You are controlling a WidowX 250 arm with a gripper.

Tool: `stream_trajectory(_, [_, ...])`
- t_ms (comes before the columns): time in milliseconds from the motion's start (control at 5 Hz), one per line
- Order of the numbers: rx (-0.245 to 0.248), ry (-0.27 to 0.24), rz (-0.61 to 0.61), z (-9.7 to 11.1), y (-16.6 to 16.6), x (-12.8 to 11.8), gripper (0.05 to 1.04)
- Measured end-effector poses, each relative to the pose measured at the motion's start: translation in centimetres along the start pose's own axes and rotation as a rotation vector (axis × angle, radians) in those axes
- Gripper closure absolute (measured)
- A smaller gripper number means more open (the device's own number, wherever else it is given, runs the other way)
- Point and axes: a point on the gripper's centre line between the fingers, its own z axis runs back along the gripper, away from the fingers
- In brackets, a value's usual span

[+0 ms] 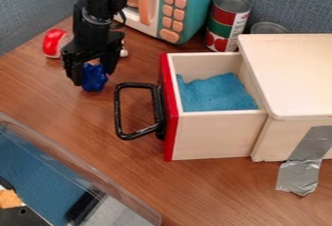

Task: Moved the blue object into drawer

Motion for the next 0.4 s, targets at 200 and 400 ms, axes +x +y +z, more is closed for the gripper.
stream_trajectory(200, [0.003,-0.027,-0.004,-0.90,0.21,0.07,0.326])
stream_trajectory(400, [0.006,-0.026,-0.014,-0.96,0.34,-0.02,0.327])
